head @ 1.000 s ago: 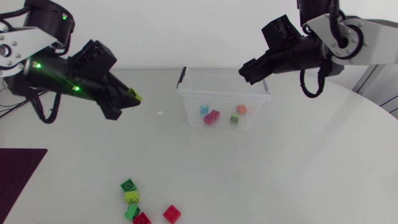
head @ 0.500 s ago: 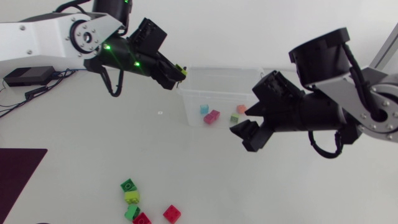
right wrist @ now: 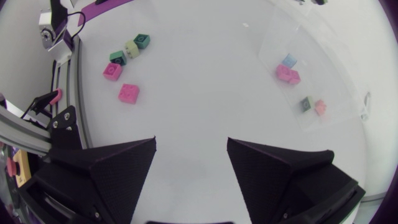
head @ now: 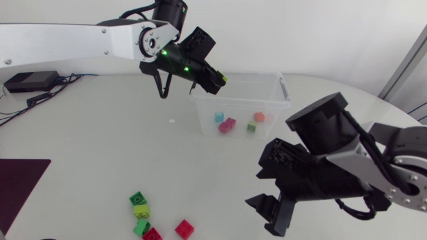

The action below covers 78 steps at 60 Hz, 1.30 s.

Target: Pick up the duplo bricks and place them in the container

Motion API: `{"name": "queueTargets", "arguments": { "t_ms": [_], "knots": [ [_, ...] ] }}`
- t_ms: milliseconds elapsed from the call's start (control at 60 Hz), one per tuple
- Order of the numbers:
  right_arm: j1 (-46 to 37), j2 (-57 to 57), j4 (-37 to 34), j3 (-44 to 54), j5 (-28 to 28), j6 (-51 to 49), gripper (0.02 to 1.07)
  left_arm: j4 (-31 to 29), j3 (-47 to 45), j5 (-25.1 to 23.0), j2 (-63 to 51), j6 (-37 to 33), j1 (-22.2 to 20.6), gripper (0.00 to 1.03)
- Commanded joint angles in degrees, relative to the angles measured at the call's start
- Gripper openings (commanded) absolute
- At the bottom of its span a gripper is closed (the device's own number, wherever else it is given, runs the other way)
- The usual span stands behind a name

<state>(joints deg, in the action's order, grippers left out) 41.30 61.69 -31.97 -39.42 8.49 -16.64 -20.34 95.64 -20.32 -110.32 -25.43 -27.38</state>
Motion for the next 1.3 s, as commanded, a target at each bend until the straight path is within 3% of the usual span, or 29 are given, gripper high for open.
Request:
{"name": "queueTargets", "arguments": {
  "t_ms": [0, 117, 217, 250, 317, 533, 833, 1117, 1200, 1283],
  "knots": [
    [1.94, -0.52, -1.26, 2.15, -0.32, 1.26, 0.85, 0.12, 3.86, 0.98, -3.41, 1.26, -0.57, 0.4],
    [4.05, 0.36, -1.52, 3.12, -0.05, 1.7, 0.85, -0.23, 7.28, 1.68, -6.84, 1.26, -0.84, 0.42],
    [5.63, 0.8, -1.87, 3.56, 0.47, 2.49, 0.85, -0.4, 9.13, 2.83, -8.86, 1.26, -1.19, 0.69],
    [5.9, 0.8, -2.66, 3.47, 1.7, 2.49, 0.85, -0.58, 9.48, 3.0, -9.21, 1.26, -1.28, 0.86],
    [6.34, 1.33, -3.72, 3.38, 3.55, 2.23, 0.85, -2.07, 9.83, 3.09, -9.03, 1.26, -1.19, 0.99],
    [12.05, 5.28, -4.16, 3.82, 3.99, 1.88, 0.85, -5.33, 4.38, 4.32, -2.62, 1.08, -1.1, 0.99],
    [17.68, 10.99, -2.84, 3.47, 3.99, 1.97, 0.85, -5.5, -15.22, 5.81, 12.32, -1.82, 1.45, 0.99],
    [20.05, 16.8, 1.56, 4.35, 3.64, 2.05, 0.84, -6.12, -35.52, 6.61, 29.9, -5.68, 7.69, 0.99],
    [20.58, 17.5, 2.43, 4.09, 3.64, 2.14, 0.77, -7.26, -39.82, 6.61, 35.09, -7.0, 10.24, 0.99],
    [21.37, 18.29, 2.17, 3.38, 2.85, 2.32, 0.76, -8.75, -42.29, 6.61, 38.69, -8.58, 12.61, 0.99]
  ]
}}
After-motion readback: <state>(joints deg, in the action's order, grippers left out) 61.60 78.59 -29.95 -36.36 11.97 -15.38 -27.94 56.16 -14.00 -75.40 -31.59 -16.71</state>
